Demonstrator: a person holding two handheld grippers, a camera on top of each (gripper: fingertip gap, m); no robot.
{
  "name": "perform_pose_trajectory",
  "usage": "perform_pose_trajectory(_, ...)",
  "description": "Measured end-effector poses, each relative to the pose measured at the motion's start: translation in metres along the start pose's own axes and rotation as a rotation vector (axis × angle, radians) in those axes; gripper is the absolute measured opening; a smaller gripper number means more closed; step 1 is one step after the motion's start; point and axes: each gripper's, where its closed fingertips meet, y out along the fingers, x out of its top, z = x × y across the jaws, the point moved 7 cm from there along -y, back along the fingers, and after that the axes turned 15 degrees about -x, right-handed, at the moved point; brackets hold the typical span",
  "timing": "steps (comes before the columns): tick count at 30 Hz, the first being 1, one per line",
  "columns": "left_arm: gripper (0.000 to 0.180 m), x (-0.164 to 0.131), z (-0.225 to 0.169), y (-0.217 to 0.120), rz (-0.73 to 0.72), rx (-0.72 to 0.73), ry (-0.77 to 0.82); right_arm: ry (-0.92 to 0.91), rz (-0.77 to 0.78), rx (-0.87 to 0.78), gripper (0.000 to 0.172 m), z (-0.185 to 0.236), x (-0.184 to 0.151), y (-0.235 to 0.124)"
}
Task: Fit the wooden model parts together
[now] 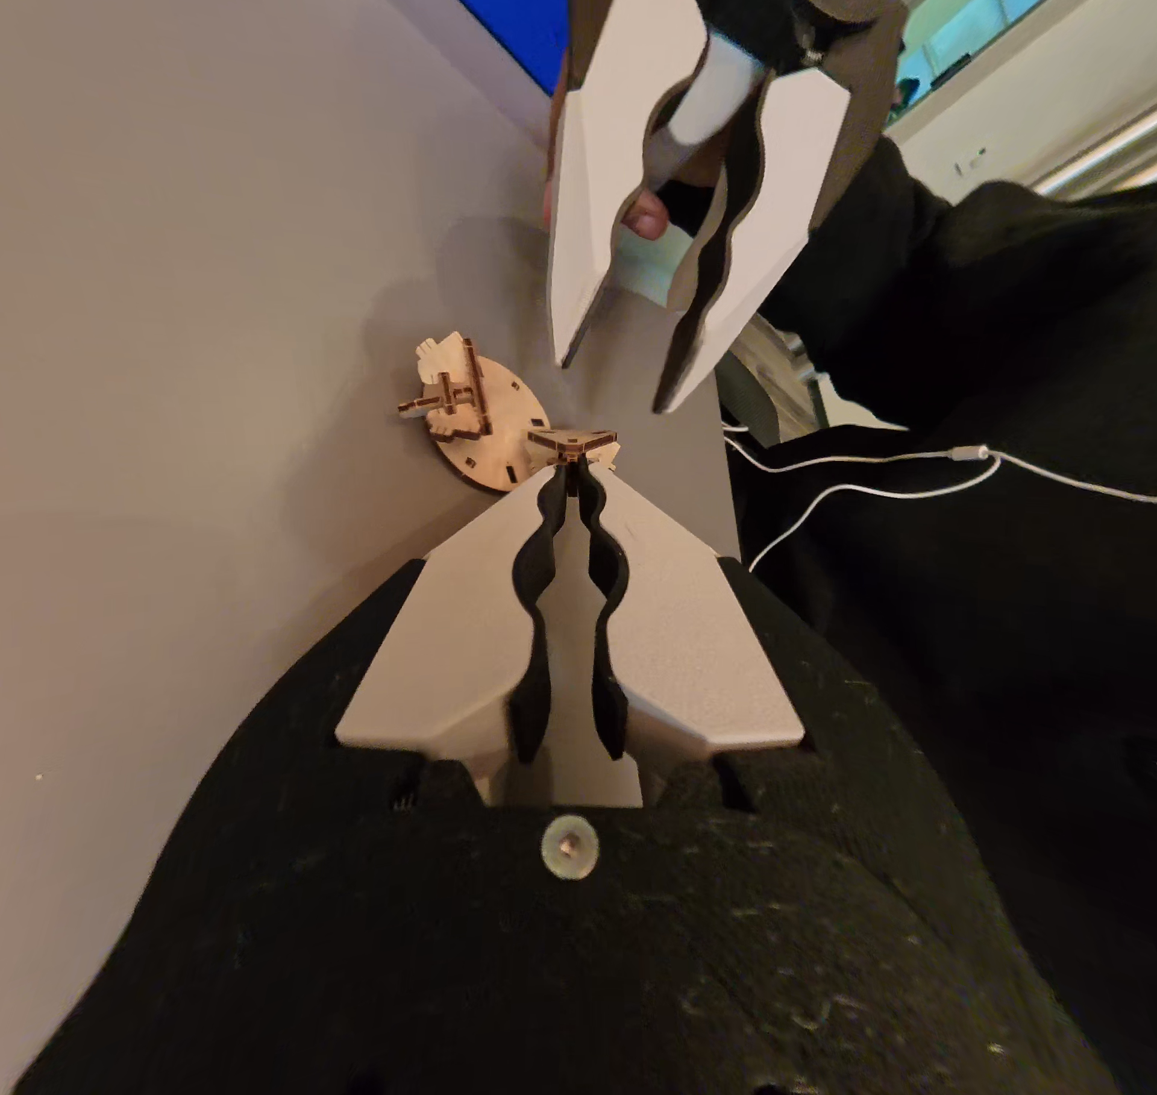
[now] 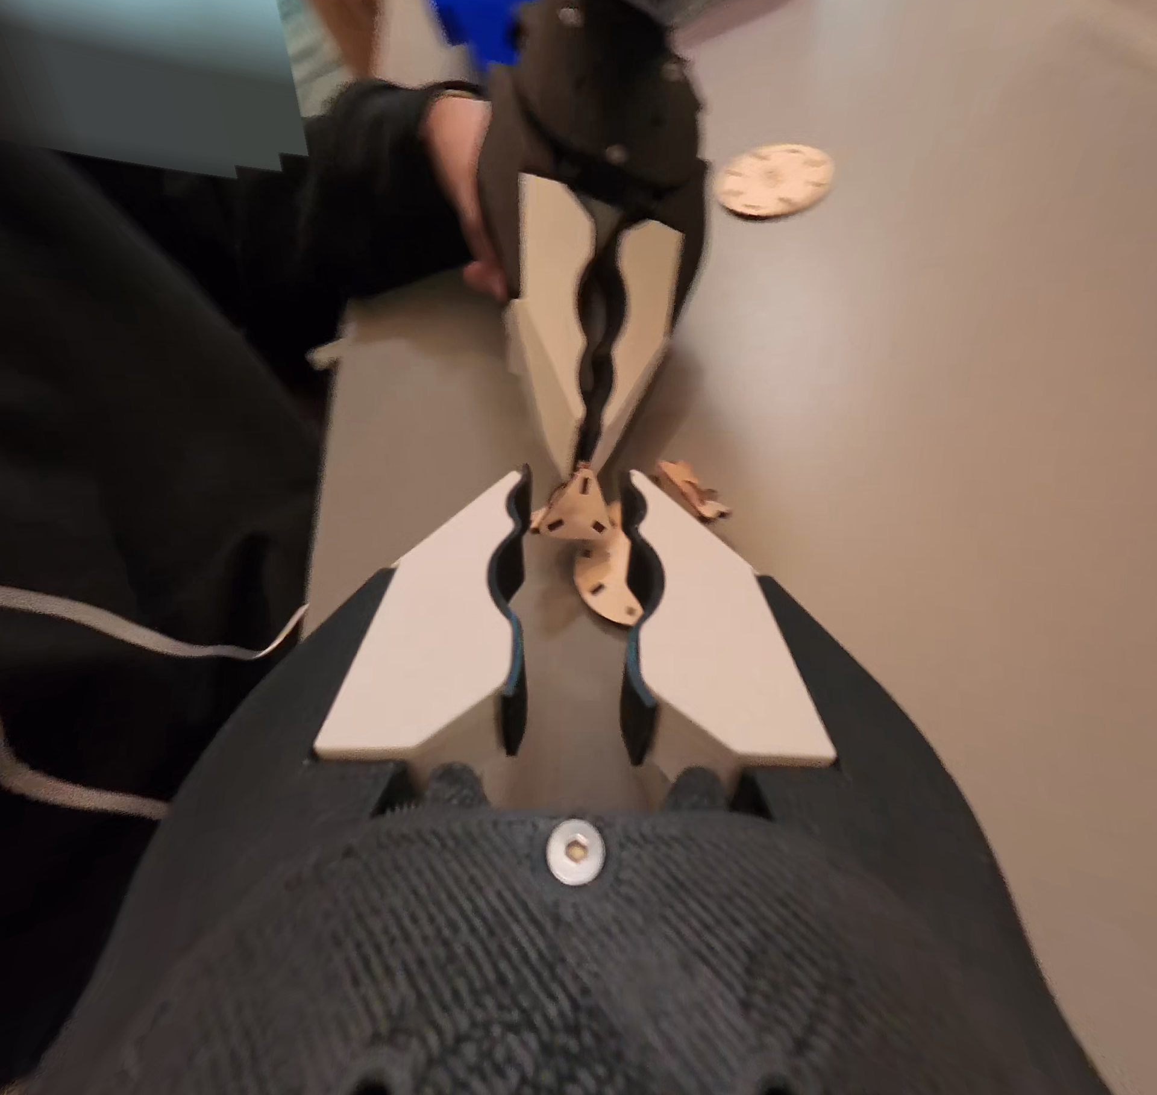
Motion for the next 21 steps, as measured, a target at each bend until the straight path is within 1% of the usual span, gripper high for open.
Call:
perform_pose_trajectory(1,0.001,0.001,0.001,-0.001,-0.014,0.004,-0.011,0.001,0.021,-0.054,0.024,-0.001,-0.001,0.001)
perform_pose_trajectory(4,0.001,0.003,0.004,-0.004,-0.059,0.01,-0.04,-0.007,0.057,-0.125,0.021,0.007,0.0,0.006)
perform_pose_trajectory(9,0.001,0.005,0.003,-0.005,-0.074,0.012,-0.045,0.006,0.071,-0.139,0.019,0.02,0.005,0.004)
perform_pose_trajectory(14,0.001,0.003,0.001,-0.001,-0.052,0.017,-0.041,0.031,0.11,-0.162,0.012,0.017,0.005,0.006)
perform_pose_trajectory(21,0.001,0.003,-0.001,0.001,-0.052,0.016,-0.051,-0.021,0.207,-0.248,0.008,0.022,0.003,0.011)
